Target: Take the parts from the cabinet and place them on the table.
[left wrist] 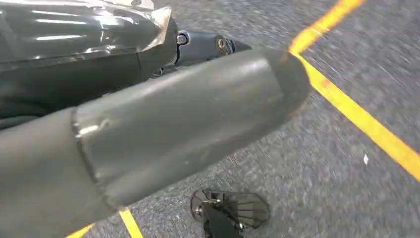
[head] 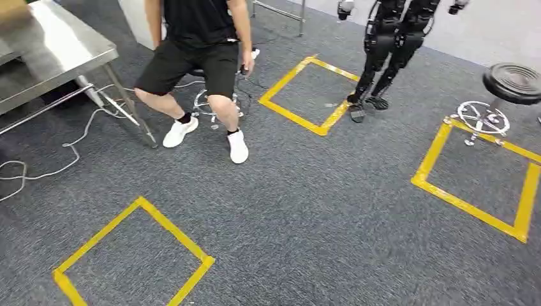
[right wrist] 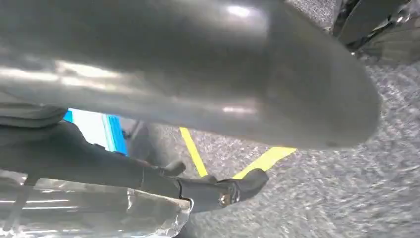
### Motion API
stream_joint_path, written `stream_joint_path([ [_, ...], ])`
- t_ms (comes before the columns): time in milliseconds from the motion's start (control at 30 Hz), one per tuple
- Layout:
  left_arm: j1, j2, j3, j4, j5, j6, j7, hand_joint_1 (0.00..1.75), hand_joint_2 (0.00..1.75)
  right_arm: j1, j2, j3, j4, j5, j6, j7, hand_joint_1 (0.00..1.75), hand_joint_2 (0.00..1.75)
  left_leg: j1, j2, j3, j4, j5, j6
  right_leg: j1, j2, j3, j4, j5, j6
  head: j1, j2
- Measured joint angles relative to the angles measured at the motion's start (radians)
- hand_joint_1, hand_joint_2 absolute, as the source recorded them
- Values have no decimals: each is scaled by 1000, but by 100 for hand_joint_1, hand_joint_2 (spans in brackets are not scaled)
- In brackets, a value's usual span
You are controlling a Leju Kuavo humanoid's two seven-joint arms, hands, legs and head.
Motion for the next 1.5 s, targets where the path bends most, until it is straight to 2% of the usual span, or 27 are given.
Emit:
stream_joint_path([
  [67, 5, 0, -6, 0, -9, -3, 11, 0, 0, 0, 5, 0, 0, 0, -2, -2, 0, 0, 0, -14, -76, 155, -58, 1, 10, 32, -5, 1, 2, -4, 0, 0],
  [100, 6, 0, -11, 0, -14, -3, 20, 0, 0, 2, 6, 0, 0, 0, -2, -4, 0, 0, 0, -14, -86, 169, -47, 4, 13, 47, -5, 1, 4, -6, 0, 0],
  [200, 6, 1, -14, 0, -17, -3, 32, 0, 0, 6, 6, 0, 0, 4, -2, -5, 0, 0, 0, -32, -2, -24, 86, 17, 16, 91, 0, 4, 4, -5, 0, 0],
  [233, 7, 4, -14, 0, -17, -5, 34, 0, 0, 5, 7, 0, 0, 6, -2, -5, 0, 0, 2, -84, 33, -104, 120, 24, 15, 103, -1, 5, 4, -5, 0, 0],
  [267, 7, 6, -14, 0, -17, -7, 34, 0, 0, 2, 8, 0, 0, 6, -2, -5, 0, 0, 4, -121, 42, -129, 110, 28, 27, 113, -6, 12, 5, 0, 0, 0],
  [333, 5, 7, -14, 0, -15, -9, 35, 0, 0, 1, 8, 0, 0, 12, -2, -3, 0, 0, -5, -97, 38, -127, 111, 30, 19, 135, -20, 9, 11, 15, 1, 0],
  [400, 4, 6, -14, 0, -14, -10, 35, 0, 0, 6, 10, 0, 0, 15, -2, -2, 0, 0, -8, -70, 43, -143, 124, 45, 20, 156, -35, 3, 19, 32, 1, 0],
  [467, 4, 6, -14, 0, -14, -11, 35, 0, 0, 4, 10, 0, 0, 15, -2, -2, 0, 0, -5, -43, 47, -161, 136, 58, 20, 57, -64, 68, -23, 23, 5, 0],
  [533, 7, 9, -14, 0, -13, -12, 35, 0, 0, 0, 10, 0, 0, 15, -2, -1, 0, 0, -9, -8, 44, -161, 137, 60, 15, 28, -144, 229, -100, 17, 11, 0],
  [600, 7, 10, -14, 0, -13, -12, 35, 0, 0, 1, 10, 0, 0, 16, -2, -1, 0, 0, -11, 24, 42, -160, 137, 59, 9, 23, -189, 331, -128, 30, 11, 0],
  [633, 6, 9, -14, 0, -12, -12, 35, 0, 0, 4, 10, 0, 0, 16, -2, -1, 0, 0, -10, 39, 42, -160, 136, 58, 6, 21, -168, 303, -113, 43, 11, 0],
  [700, 5, 8, -14, 0, -12, -12, 35, 0, 0, 5, 8, 0, 0, 16, -2, -1, 0, 0, -8, 62, 45, -157, 133, 52, -2, -2, -65, 129, -54, 69, 11, 0],
  [733, 4, 8, -14, 0, -12, -12, 35, 0, 0, 3, 8, 0, 0, 17, -2, -2, 0, 0, -8, 71, 47, -152, 128, 45, -6, -45, -5, 31, -29, 77, 12, 0],
  [767, 5, 10, -14, -1, -11, -11, 35, 0, 0, -1, 11, 0, 0, 18, -2, -4, 0, 0, -15, 79, 46, -148, 122, 36, 1, -75, 0, 17, -25, 68, 13, 0],
  [900, -1, 9, -14, 0, -10, -9, 29, 0, 0, 1, 9, 0, 0, 16, -2, -16, 0, 0, -10, 117, 63, -150, 115, 9, 13, -31, -10, 11, -14, 26, 8, 0],
  [933, -1, 10, -14, 0, -8, -9, 23, 0, 0, 1, 10, 0, 0, 16, -2, -19, 0, 0, -1, 87, 58, -138, 104, -1, -5, -20, 0, 8, -9, 15, 6, 0],
  [967, -1, 11, -14, 0, -6, -9, 19, 0, 0, 3, 11, 0, 0, 17, -2, -21, 0, 0, -1, 32, 43, -99, 66, -1, -1, -10, -1, 8, -5, 7, 2, 0],
  [1000, 1, 11, -14, 0, -4, -8, 16, 0, 0, 2, 12, 0, 0, 18, -2, -21, 0, 0, -1, 4, 13, -27, 17, 0, 3, -1, -4, 8, -2, -2, 1, 0],
  [1067, 6, 11, -13, 0, 0, -7, 16, 0, 0, 1, 14, 0, 0, 21, 2, -18, 0, 0, -1, -13, -66, 134, -53, 2, 13, 25, -9, 9, 1, -8, 0, 0],
  [1100, 8, 11, -13, 0, 0, -5, 16, 0, 0, 3, 14, 0, 0, 21, 2, -16, 0, 0, -1, -13, -90, 175, -57, 3, 17, 39, -10, 9, 2, -8, 0, 0],
  [1133, 9, 11, -13, 0, 0, -4, 16, 0, 0, 4, 14, 0, 0, 21, 3, -14, 0, 0, -1, -14, -92, 169, -36, 7, 19, 53, -10, 9, 2, -9, 1, 0],
  [1200, 9, 11, -13, 0, 0, -1, 13, 0, 0, 6, 13, 0, 0, 21, 7, -11, 0, 0, -1, -23, -35, 34, 58, 18, 22, 82, -6, 11, 2, -8, 0, 0],
  [1233, 8, 11, -13, 0, 0, -1, 10, 0, 0, 5, 14, 0, 0, 22, 7, -8, 0, 0, -1, -50, 10, -63, 107, 25, 22, 95, -4, 12, 2, -8, 0, 0],
  [1267, 8, 13, -13, 0, 0, -1, 8, 0, 0, 4, 18, 0, 0, 22, 7, -8, 0, 0, -3, -100, 33, -112, 113, 34, 23, 104, -6, 13, 3, -6, 1, 0],
  [1400, 4, 11, -14, 0, -1, -1, 5, 0, 0, 6, 21, 0, 0, 22, 7, -6, 0, 0, -17, -64, 34, -127, 119, 45, 21, 140, -30, 9, 15, 21, 1, 0],
  [1433, 3, 7, -14, 0, -1, -1, 4, 0, 0, 5, 21, 0, 0, 22, 6, -5, 0, 0, -4, -48, 40, -148, 133, 57, 26, 130, -34, 20, 12, 22, 2, 0],
  [1500, 4, 7, -14, 0, -1, -1, 3, 0, 0, 4, 21, 0, 0, 22, 5, -5, 0, 0, -11, -23, 42, -158, 139, 67, 25, 50, -85, 112, -41, 12, 7, 0],
])
